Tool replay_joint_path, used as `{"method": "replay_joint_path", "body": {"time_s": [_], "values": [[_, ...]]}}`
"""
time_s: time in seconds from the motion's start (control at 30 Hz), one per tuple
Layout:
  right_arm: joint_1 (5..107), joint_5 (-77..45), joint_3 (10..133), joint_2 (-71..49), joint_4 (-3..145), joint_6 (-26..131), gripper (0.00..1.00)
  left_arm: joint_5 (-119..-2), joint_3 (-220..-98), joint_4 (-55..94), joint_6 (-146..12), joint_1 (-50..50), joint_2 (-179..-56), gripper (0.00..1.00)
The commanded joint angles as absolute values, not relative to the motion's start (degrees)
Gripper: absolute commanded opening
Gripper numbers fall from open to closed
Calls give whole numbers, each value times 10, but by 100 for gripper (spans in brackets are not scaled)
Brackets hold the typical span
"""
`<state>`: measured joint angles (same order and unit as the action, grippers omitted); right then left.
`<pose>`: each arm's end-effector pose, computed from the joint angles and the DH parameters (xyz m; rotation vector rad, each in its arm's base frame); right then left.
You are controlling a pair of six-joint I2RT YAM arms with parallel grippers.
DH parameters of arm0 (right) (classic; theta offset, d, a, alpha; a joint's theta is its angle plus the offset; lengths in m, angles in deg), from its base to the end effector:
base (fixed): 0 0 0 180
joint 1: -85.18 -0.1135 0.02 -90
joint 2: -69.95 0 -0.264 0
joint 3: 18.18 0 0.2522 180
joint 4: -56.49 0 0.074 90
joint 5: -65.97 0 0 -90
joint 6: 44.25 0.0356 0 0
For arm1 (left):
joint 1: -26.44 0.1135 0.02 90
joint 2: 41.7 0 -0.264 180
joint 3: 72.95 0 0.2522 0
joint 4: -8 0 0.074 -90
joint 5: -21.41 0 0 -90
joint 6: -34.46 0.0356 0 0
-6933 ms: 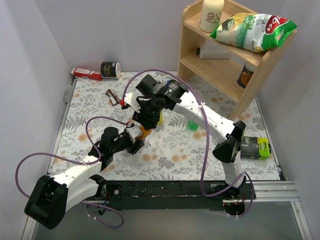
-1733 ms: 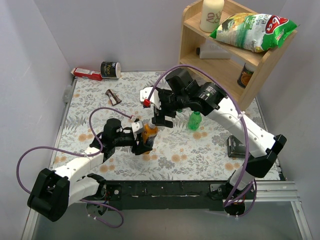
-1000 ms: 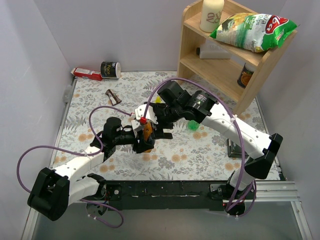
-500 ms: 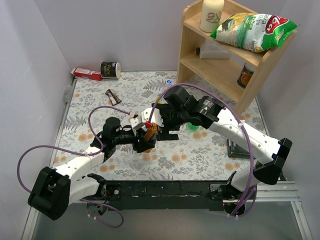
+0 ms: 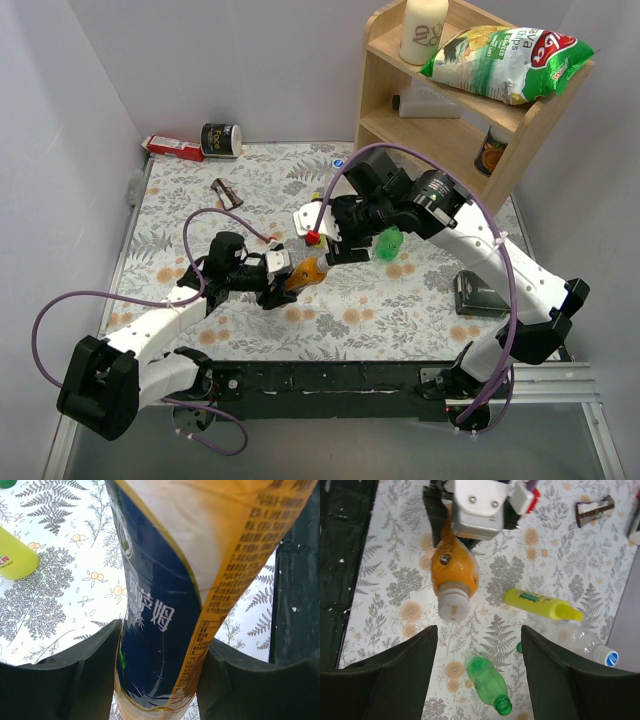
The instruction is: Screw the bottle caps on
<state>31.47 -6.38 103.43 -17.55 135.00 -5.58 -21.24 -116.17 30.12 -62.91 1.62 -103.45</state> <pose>0.1656 0.2437 0.4432 -1.9384 1.2950 0.3814 0.1784 -0.1113 0.2020 0.7883 2.1524 -1.2328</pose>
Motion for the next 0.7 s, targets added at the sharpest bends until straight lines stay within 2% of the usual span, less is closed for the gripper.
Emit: {"method": "replay_joint_path", "body": {"time_s": [0.0, 0.27, 0.47, 0.6, 0.67], "values": [[295, -23, 1023, -179, 1410, -144, 75, -205, -1193, 325, -588, 17, -1038, 0], [270, -51, 946, -149, 1362, -158, 76, -195, -1198, 320, -594, 14, -1041, 0], [266, -78, 920, -147, 1341, -152, 66, -192, -1196, 318, -598, 13, -1038, 0], [266, -80, 923, -152, 1338, -147, 53, -194, -1193, 319, -599, 12, -1035, 0], [266, -81, 921, -154, 1340, -145, 51, -193, -1193, 318, -599, 12, -1035, 0]]}}
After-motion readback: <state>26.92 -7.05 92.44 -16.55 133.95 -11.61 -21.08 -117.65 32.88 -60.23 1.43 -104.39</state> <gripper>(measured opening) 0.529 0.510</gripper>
